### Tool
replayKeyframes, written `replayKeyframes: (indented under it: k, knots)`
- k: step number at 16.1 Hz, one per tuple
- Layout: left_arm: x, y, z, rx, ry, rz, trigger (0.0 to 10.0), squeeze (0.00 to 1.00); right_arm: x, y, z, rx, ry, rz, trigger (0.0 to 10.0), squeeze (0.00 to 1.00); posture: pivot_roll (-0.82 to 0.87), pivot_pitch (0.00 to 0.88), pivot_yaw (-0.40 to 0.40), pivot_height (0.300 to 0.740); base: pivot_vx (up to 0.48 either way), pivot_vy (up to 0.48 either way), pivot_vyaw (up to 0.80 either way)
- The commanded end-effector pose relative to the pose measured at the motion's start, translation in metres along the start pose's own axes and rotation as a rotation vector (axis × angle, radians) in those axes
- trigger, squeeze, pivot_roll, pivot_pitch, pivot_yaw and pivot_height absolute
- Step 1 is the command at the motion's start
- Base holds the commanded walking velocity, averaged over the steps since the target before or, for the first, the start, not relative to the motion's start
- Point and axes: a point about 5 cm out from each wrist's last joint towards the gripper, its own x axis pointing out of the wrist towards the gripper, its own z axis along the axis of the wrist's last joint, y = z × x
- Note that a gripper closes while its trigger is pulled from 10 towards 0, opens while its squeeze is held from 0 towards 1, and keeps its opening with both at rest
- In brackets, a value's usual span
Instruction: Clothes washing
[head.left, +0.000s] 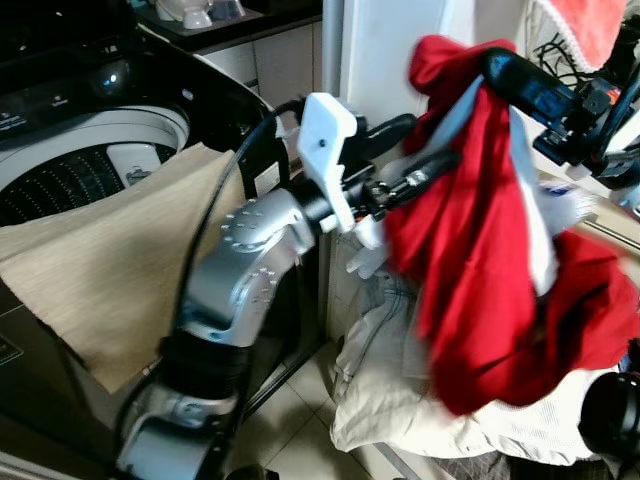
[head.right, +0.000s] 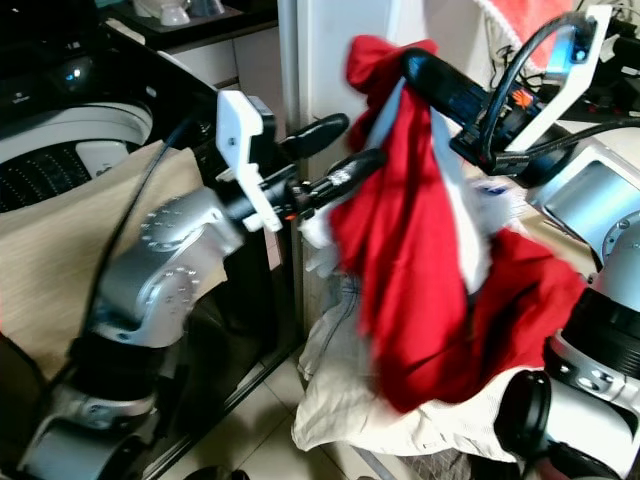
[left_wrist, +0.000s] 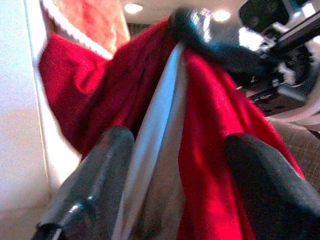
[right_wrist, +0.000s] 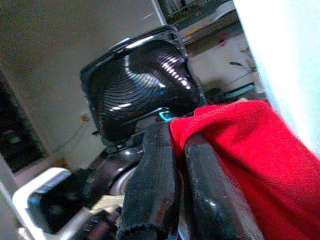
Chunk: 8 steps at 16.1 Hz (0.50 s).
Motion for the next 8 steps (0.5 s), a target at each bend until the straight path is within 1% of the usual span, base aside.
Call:
replayKeyframes:
  k: [1, 2, 3, 4, 5, 6, 7, 8]
  knots:
    - [0.008, 0.003, 0.0, -0.002, -0.004, 0.043, 10.0, 1.0, 0.006, 0.016, 0.009, -0.03, -0.025, 0.058, 0.0, 0.0, -0.16, 0.0, 0.011, 0.74, 0.0, 0.0, 0.0]
    - [0.01, 0.004, -0.001, -0.043, -0.009, 0.063, 10.0, 1.0, 0.006, 0.017, 0.006, -0.035, -0.008, 0.059, 0.0, 0.0, -0.16, 0.0, 0.011, 0.74, 0.0, 0.0, 0.0]
    - [0.011, 0.003, -0.001, -0.07, -0.012, 0.058, 10.0, 1.0, 0.007, 0.018, 0.005, -0.038, -0.001, 0.056, 0.0, 0.0, -0.16, 0.0, 0.011, 0.74, 0.0, 0.0, 0.0]
    - [0.012, -0.001, -0.003, -0.116, -0.016, 0.045, 10.0, 1.0, 0.007, 0.019, 0.003, -0.033, 0.001, 0.053, 0.0, 0.0, -0.16, 0.0, 0.011, 0.74, 0.0, 0.0, 0.0]
    - [0.013, -0.004, -0.006, -0.121, -0.001, 0.032, 10.0, 0.98, 0.008, 0.019, 0.002, -0.027, 0.0, 0.05, 0.0, 0.0, -0.16, 0.0, 0.014, 0.74, 0.0, 0.0, 0.0]
    - [0.013, -0.007, -0.011, -0.079, 0.032, 0.012, 8.5, 0.43, 0.008, 0.019, 0.001, -0.021, 0.001, 0.042, 0.0, 0.0, -0.16, 0.0, 0.014, 0.74, 0.0, 0.0, 0.0]
    - [0.012, -0.008, -0.015, -0.075, 0.048, 0.008, 2.5, 0.16, 0.008, 0.019, 0.001, -0.02, 0.001, 0.035, 0.0, 0.0, -0.16, 0.0, 0.014, 0.74, 0.0, 0.0, 0.0]
    - [0.012, -0.009, -0.016, -0.076, 0.054, 0.009, 2.5, 0.16, 0.008, 0.019, 0.001, -0.02, 0.001, 0.032, 0.0, 0.0, -0.16, 0.0, 0.014, 0.74, 0.0, 0.0, 0.0]
